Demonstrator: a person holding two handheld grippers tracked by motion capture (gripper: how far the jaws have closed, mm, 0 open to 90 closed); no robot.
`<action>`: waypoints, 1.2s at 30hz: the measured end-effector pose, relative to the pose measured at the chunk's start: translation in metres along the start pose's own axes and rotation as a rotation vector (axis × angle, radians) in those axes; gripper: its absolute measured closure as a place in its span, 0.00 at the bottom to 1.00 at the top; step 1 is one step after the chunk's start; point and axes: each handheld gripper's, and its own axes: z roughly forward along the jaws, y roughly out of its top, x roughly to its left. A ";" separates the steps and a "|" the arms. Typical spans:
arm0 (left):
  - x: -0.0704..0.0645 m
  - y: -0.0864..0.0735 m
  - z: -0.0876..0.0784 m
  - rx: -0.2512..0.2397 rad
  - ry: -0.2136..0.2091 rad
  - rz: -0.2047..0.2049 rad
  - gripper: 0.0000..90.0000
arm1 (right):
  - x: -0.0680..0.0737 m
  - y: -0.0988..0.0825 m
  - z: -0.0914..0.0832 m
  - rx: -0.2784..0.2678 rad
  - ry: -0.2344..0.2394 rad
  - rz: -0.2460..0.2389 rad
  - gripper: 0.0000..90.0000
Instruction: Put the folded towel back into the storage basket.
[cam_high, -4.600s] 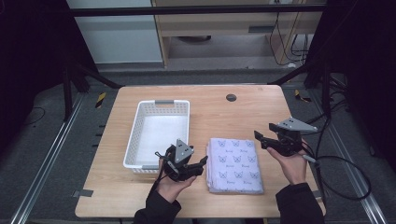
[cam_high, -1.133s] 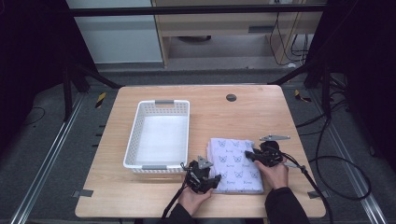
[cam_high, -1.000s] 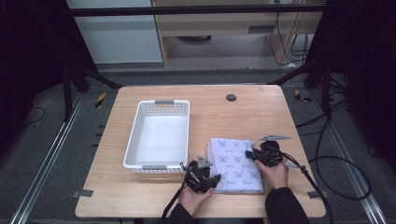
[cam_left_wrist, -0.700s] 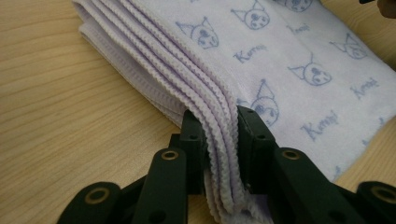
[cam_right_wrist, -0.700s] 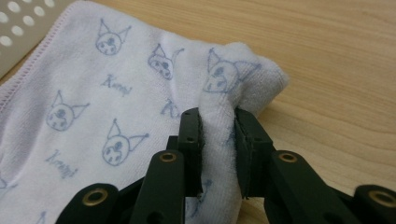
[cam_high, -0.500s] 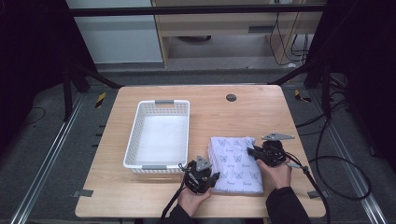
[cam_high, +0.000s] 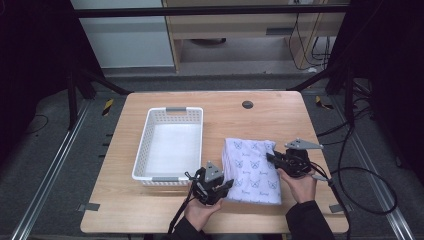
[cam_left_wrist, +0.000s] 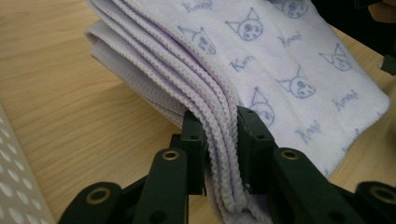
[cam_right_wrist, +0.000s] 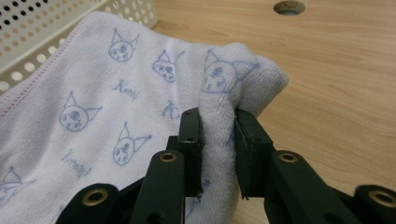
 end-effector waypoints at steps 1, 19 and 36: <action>0.000 0.001 -0.001 -0.003 0.000 0.001 0.82 | 0.000 0.001 -0.002 -0.007 0.005 0.007 0.83; 0.004 0.020 -0.026 -0.034 0.026 0.034 0.82 | 0.016 0.024 -0.016 -0.080 -0.004 -0.033 0.83; 0.019 0.033 -0.052 -0.076 0.066 0.049 0.82 | 0.041 0.054 -0.017 -0.135 -0.016 -0.093 0.83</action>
